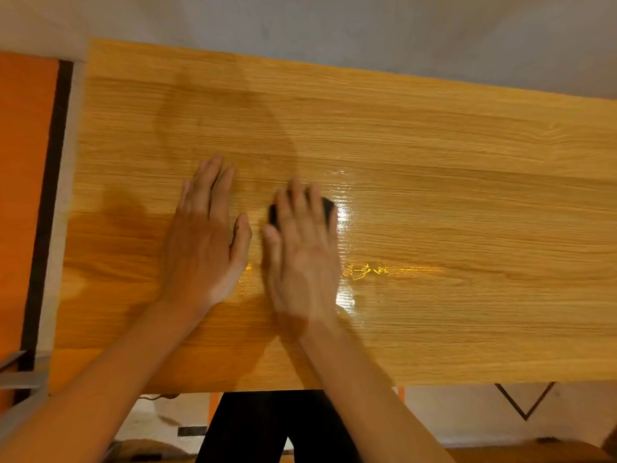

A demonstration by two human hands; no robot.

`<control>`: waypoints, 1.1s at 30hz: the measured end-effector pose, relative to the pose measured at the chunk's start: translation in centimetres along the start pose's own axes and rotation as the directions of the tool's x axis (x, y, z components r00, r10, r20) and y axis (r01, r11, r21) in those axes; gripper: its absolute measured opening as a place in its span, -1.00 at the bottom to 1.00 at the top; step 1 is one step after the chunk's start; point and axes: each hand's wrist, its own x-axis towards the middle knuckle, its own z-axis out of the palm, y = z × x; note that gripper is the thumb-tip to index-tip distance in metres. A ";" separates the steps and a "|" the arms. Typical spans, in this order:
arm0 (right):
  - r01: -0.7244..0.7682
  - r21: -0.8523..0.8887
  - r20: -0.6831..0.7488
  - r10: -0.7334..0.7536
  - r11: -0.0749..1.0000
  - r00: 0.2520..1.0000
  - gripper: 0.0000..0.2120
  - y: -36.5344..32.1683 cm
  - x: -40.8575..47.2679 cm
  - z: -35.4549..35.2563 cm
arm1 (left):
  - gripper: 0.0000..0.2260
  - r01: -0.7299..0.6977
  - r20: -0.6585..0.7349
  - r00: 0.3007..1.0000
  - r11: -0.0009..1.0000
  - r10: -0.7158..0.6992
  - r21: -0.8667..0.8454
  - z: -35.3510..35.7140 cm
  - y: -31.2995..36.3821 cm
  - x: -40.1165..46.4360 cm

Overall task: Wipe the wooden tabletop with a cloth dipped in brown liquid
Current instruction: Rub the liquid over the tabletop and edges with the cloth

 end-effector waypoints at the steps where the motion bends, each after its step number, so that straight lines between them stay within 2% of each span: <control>1: 0.086 -0.013 0.049 -0.085 0.996 0.995 -0.55 -0.1 -0.1 -0.1 | -0.47 -0.003 -0.004 1.000 1.000 0.003 0.008 0.0 0.0 0.0; 3: 0.167 -0.069 0.101 -0.160 0.984 0.982 -0.54 2.9 0.1 -1.9 | -0.47 -0.011 -0.011 1.000 1.000 0.011 0.005 0.0 0.0 -0.1; 4: 0.142 -0.092 0.096 -0.133 0.986 0.986 -0.54 5.2 0.0 -3.4 | -0.47 -0.015 -0.013 1.000 1.000 0.015 -0.006 0.0 0.0 -0.1; 6: -0.041 -0.099 -0.004 0.040 0.994 0.999 -0.55 10.3 -0.2 -6.2 | -0.47 -0.017 -0.027 1.000 0.999 0.016 -0.027 0.0 0.1 -0.1; 8: -0.271 -0.040 -0.096 0.266 0.962 0.959 -0.53 13.7 -0.7 -8.0 | -0.48 -0.022 -0.042 0.999 0.999 0.020 -0.034 0.2 0.0 -0.3; 10: -0.372 -0.010 -0.154 0.366 0.928 0.918 -0.54 12.4 -1.0 -6.9 | -0.49 -0.018 -0.053 0.998 0.999 0.016 -0.036 0.2 0.0 -0.4; 12: -0.271 -0.048 -0.130 0.263 0.961 0.956 -0.56 7.6 -1.5 -4.4 | -0.50 -0.014 -0.054 0.998 0.999 0.012 -0.042 0.2 -0.2 -0.3; 15: 0.036 -0.057 -0.015 -0.037 0.998 0.999 -0.58 0.9 -3.0 -0.2 | -0.50 -0.021 -0.044 0.999 0.998 0.019 -0.058 -0.3 -0.3 -0.5; 18: 0.199 -0.046 0.082 -0.195 0.979 0.977 -0.57 2.1 -2.6 -0.6 | -0.46 0.008 0.051 0.999 0.998 -0.004 -0.070 -1.3 0.7 -3.0; 20: 0.190 -0.077 0.122 -0.180 0.979 0.976 -0.56 5.4 -2.5 -2.7 | -0.43 0.026 0.111 0.994 0.996 -0.016 -0.090 -1.5 1.5 -6.2; 25: -0.146 -0.120 0.006 0.147 0.982 0.989 -0.53 14.8 -4.0 -8.6 | -0.45 0.075 0.076 0.995 0.988 -0.065 -0.135 -0.7 2.1 -11.0; 28: -0.269 -0.069 -0.096 0.262 0.961 0.960 -0.53 13.6 -4.7 -7.6 | -0.45 0.073 0.030 0.997 0.989 -0.070 -0.125 -0.2 2.2 -11.2; 30: -0.209 -0.055 -0.105 0.203 0.976 0.974 -0.54 9.3 -5.4 -5.0 | -0.46 0.081 0.009 0.997 0.991 -0.081 -0.105 0.1 2.2 -10.9; 33: 0.005 -0.094 -0.011 -0.006 0.996 1.000 -0.56 2.6 -6.9 -0.6 | -0.47 0.103 -0.019 0.994 0.990 -0.105 -0.099 0.3 2.2 -10.6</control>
